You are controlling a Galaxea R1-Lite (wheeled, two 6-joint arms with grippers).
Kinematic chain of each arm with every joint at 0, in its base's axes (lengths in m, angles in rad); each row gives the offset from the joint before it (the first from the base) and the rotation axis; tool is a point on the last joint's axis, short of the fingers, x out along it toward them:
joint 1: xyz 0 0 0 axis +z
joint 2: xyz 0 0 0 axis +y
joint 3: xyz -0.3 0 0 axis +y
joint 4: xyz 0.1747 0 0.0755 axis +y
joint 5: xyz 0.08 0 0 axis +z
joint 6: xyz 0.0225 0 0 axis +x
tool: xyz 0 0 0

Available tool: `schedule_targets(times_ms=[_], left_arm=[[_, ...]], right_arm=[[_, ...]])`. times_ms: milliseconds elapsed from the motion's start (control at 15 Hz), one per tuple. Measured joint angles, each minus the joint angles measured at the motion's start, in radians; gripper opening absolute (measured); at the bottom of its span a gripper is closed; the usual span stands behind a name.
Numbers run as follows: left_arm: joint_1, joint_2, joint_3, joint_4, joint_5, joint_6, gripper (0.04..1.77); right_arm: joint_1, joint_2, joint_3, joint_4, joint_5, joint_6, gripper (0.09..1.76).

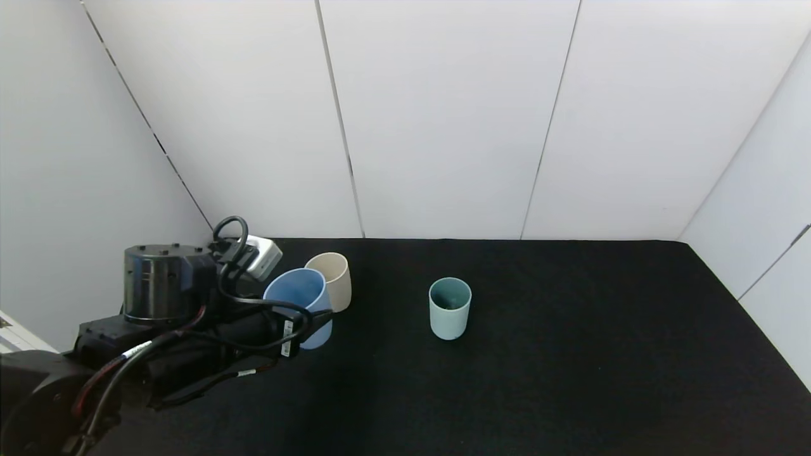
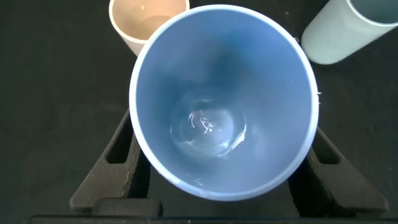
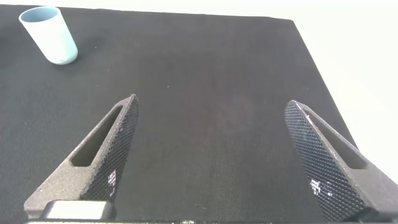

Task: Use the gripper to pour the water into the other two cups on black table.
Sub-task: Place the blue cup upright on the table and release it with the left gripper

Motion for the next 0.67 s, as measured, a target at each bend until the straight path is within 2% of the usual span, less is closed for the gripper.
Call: schedule_targets(times_ms=[67,200,667], left_arm=[[0.027,0.011,0.027,-0.031,-0.038,-0.001,1.23],[0.068,0.048,0.053,-0.051,-0.068,-0.002,1.23],[0.108,0.194,0.079,-0.169,-0.065,-0.007,1.22]], right_arm=[[0.0,0.0,0.0,0.0,0.0,0.0,1.71],[0.0,0.0,0.0,0.0,0.0,0.0,1.71],[0.0,0.0,0.0,0.0,0.0,0.0,1.71]])
